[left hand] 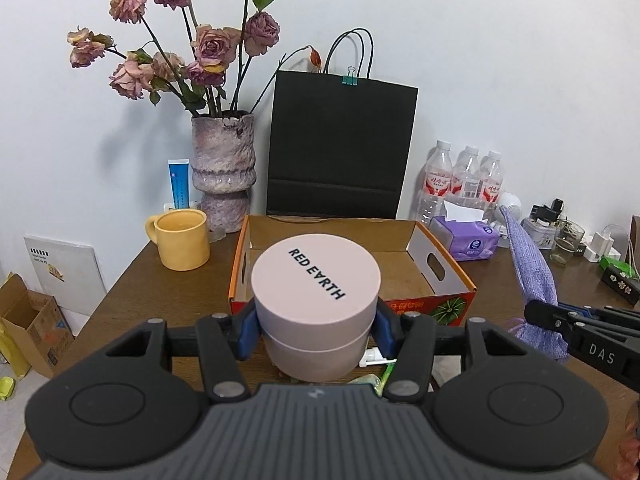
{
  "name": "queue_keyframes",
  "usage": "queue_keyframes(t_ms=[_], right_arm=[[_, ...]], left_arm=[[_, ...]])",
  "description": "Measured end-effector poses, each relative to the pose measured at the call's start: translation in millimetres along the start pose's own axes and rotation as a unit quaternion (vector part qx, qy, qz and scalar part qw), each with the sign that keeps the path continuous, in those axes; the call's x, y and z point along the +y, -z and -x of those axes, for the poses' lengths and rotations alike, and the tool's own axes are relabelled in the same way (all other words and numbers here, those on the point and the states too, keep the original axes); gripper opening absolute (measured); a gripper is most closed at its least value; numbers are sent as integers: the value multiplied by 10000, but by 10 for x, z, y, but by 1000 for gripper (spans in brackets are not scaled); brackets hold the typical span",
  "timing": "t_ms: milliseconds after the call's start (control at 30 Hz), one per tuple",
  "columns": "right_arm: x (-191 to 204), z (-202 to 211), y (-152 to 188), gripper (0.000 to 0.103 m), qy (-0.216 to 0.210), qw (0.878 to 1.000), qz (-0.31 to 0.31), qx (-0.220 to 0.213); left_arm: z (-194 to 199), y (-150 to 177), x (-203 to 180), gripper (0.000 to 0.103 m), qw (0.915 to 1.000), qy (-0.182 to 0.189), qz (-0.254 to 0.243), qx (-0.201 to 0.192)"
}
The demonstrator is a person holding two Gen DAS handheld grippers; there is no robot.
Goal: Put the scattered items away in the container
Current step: 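Lift and carry the purple bag and pink jar over the cardboard box with both tools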
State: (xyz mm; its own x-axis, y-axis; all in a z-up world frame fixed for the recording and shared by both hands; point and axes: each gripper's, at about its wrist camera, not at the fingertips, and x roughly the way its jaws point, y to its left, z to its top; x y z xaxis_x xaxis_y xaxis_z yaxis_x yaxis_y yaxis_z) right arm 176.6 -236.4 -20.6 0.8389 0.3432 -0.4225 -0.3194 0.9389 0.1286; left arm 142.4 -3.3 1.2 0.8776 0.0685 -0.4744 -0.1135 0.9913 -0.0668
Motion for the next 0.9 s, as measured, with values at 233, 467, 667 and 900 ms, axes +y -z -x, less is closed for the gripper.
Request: queue_keyframes(t_ms=[233,467,667,900], right_arm=[[22,-156,-118,10,-48,9999,59,93],[31,-328,-279,10,-105,9998,63,127],[46,-486,-312,10,-141,9998,44,154],[32,-749,-318,10,-176,9991,12,388]], left_arm=[[-181,-133,-4,55,10000,10,35,49],[-286,-259,-38,55,10000,44,4,-41],[-497,-371,-14,55,9998,115,41,123],[-706,-435,6,55,9996,156,105,205]])
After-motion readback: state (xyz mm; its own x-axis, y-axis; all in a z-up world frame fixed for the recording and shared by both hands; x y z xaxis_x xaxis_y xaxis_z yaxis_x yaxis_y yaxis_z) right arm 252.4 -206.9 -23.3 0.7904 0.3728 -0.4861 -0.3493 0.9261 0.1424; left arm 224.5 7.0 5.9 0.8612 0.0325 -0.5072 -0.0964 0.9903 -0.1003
